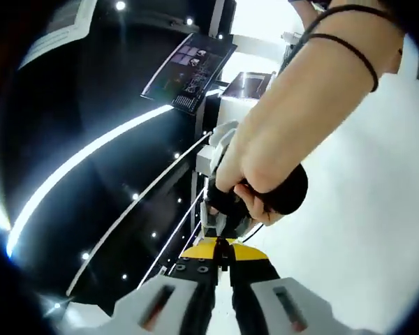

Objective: Find the data cable on the table. Grasp the USB connector end of the cable and insert it into the USB port on the table

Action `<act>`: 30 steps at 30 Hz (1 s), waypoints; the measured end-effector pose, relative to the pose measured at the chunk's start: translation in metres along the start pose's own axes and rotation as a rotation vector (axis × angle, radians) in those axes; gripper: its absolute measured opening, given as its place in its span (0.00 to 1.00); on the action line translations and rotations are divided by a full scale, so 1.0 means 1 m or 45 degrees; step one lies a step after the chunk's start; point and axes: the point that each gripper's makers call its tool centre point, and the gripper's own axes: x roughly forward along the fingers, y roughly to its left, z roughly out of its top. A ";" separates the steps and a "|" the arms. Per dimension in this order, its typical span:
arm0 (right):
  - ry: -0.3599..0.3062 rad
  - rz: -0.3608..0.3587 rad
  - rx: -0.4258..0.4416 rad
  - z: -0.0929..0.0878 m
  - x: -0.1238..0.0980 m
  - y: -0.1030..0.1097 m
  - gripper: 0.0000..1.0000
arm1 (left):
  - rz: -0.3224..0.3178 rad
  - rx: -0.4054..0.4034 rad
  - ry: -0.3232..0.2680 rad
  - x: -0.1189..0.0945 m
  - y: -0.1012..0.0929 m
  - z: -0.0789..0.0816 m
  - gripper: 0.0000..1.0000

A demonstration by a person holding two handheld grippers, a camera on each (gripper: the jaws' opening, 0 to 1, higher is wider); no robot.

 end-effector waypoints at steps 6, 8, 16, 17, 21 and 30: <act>0.016 0.023 -0.049 -0.001 0.002 -0.002 0.15 | 0.007 -0.176 -0.003 0.009 0.010 -0.017 0.06; 0.022 0.050 -0.044 -0.002 0.002 0.000 0.15 | 0.019 -0.240 0.000 0.012 0.016 -0.026 0.06; 0.080 0.168 -0.046 -0.011 -0.002 0.012 0.15 | 0.109 -0.546 0.033 -0.025 0.042 -0.019 0.06; 0.091 0.182 -0.051 -0.012 -0.002 0.014 0.15 | 0.120 -0.595 0.033 -0.025 0.045 -0.023 0.06; 0.131 0.223 -0.059 -0.020 -0.004 0.020 0.16 | 0.158 -0.761 0.024 -0.029 0.058 -0.037 0.06; 0.256 0.339 0.019 -0.050 -0.005 0.038 0.22 | 0.191 -1.057 -0.028 -0.032 0.070 -0.054 0.06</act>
